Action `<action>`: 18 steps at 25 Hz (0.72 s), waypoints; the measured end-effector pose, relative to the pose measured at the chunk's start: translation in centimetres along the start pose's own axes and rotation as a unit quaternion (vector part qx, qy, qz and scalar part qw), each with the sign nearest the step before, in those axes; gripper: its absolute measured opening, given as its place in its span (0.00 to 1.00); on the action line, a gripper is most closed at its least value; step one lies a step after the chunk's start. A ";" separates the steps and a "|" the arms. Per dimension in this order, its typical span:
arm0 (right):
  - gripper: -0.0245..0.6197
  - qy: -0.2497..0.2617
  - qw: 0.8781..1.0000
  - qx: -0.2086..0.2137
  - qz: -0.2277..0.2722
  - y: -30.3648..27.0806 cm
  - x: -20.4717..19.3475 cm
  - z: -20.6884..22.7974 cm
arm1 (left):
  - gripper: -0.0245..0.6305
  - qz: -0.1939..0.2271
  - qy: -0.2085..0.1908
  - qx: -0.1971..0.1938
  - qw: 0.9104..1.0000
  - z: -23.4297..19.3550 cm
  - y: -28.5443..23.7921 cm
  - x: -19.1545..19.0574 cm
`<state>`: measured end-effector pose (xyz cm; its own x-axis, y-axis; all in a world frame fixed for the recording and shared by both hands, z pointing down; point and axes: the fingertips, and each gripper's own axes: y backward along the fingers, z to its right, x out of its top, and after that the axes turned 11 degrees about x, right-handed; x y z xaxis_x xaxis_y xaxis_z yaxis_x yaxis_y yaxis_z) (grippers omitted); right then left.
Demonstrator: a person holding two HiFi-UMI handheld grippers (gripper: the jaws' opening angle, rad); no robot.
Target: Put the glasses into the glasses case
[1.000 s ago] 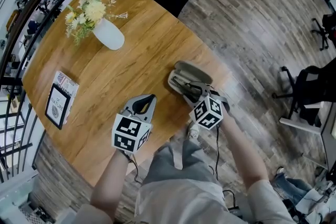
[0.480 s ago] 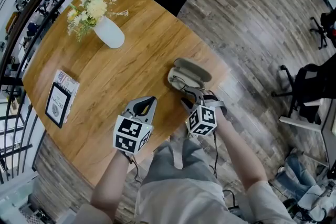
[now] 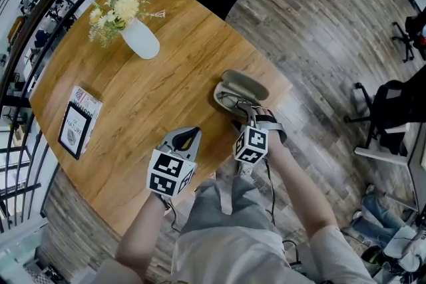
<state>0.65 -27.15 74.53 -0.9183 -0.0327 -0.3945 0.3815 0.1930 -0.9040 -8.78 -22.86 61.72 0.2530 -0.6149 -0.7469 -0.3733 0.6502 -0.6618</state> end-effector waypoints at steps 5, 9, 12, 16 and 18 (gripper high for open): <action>0.45 0.001 1.000 -0.002 0.006 -0.3 -0.2 -0.1 | 0.06 -0.002 -0.002 -0.003 1.000 0.6 0.5 -0.7; 0.45 -0.023 1.000 0.007 0.015 -0.3 -0.2 -0.5 | 0.06 -0.002 -0.003 -0.001 1.000 0.7 0.8 -0.9; 0.45 -0.041 0.999 0.012 0.026 0.0 0.0 -0.9 | 0.06 0.001 0.000 0.005 1.000 0.5 1.1 -0.9; 0.45 -0.072 0.996 0.000 0.047 1.5 0.2 -0.2 | 0.06 0.007 0.002 0.012 1.000 0.3 1.7 -0.6; 0.45 -0.089 0.994 -0.006 0.061 2.7 0.5 0.2 | 0.06 0.009 0.001 0.014 1.000 0.4 2.0 -0.4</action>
<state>1.24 -26.82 71.85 -0.8312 -0.1814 -0.5255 0.4871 0.2180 -0.8457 -9.29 -21.09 60.66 0.2453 -0.6038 -0.7585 -0.3520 0.6735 -0.6500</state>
